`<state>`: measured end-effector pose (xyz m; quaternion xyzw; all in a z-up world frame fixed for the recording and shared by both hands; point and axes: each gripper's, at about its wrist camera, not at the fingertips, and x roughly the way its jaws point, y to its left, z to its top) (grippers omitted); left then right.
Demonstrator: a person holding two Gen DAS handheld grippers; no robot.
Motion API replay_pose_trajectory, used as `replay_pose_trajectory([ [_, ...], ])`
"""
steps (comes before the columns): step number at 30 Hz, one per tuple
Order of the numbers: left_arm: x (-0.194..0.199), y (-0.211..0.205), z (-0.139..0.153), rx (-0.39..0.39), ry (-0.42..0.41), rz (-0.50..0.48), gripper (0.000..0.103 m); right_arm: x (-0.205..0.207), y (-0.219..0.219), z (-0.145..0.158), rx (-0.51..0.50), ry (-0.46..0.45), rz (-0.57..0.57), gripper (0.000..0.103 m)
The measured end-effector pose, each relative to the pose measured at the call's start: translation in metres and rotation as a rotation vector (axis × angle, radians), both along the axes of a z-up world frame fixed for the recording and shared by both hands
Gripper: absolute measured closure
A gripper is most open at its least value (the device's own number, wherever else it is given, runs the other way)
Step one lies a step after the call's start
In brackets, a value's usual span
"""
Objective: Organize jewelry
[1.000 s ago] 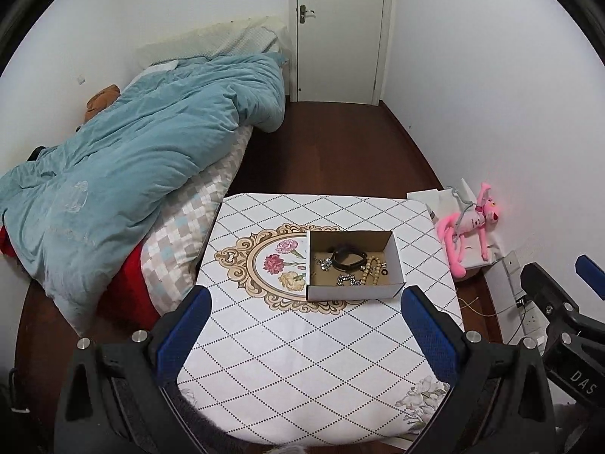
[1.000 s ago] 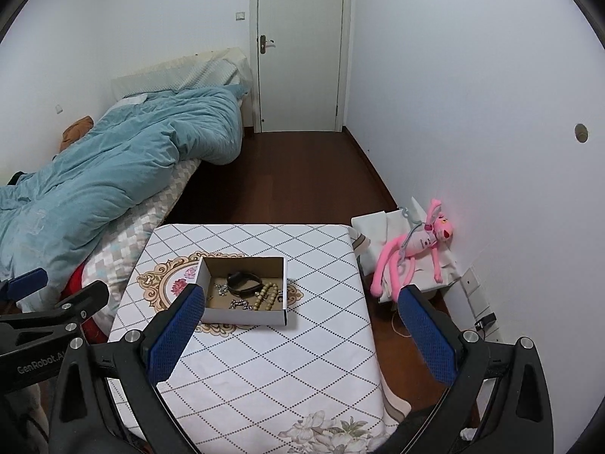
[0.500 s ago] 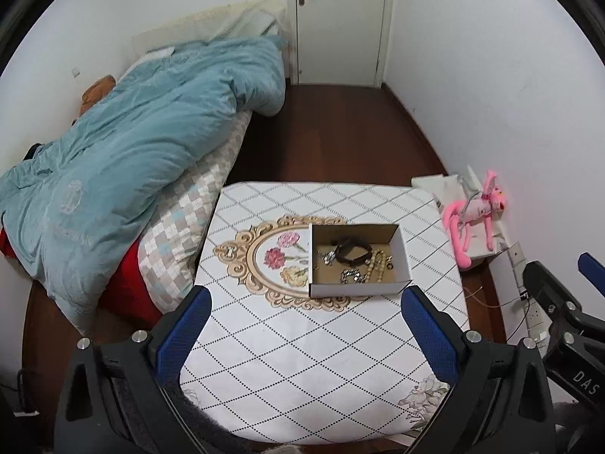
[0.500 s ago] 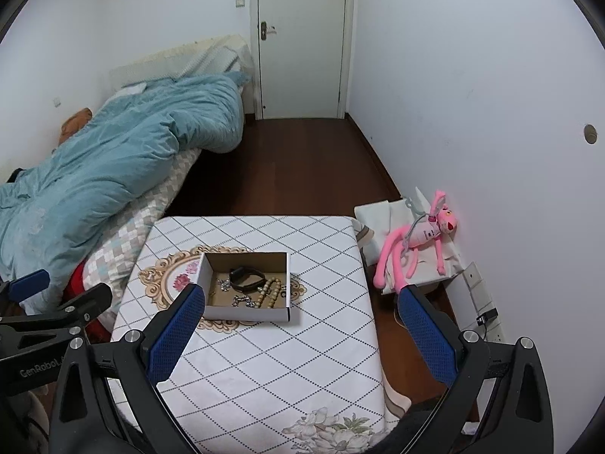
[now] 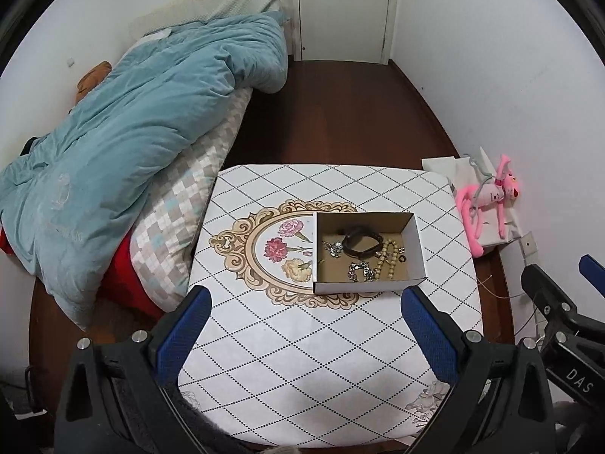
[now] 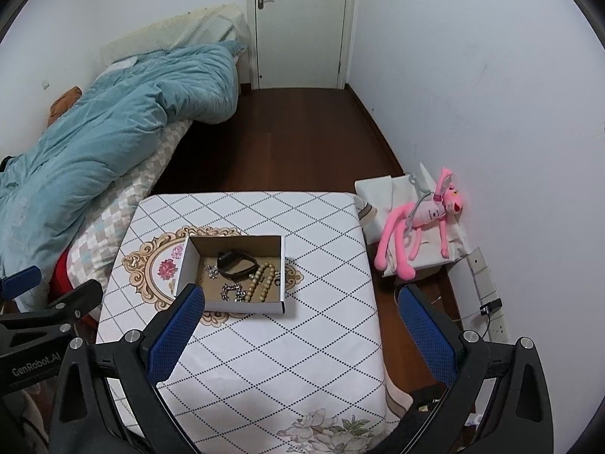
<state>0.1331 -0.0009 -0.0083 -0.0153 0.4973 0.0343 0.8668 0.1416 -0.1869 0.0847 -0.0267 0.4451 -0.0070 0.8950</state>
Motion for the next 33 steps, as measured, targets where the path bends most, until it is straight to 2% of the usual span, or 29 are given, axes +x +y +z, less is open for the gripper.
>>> replay_pose_trajectory([
  [6,0.006,-0.001,-0.006,0.001,0.02,0.002,0.001,0.006,0.0,-0.009,-0.011,0.021,-0.003,0.0],
  [33,0.007,0.002,-0.013,-0.015,0.04,-0.003,0.001,0.01,0.001,-0.013,-0.021,0.046,0.016,0.0],
])
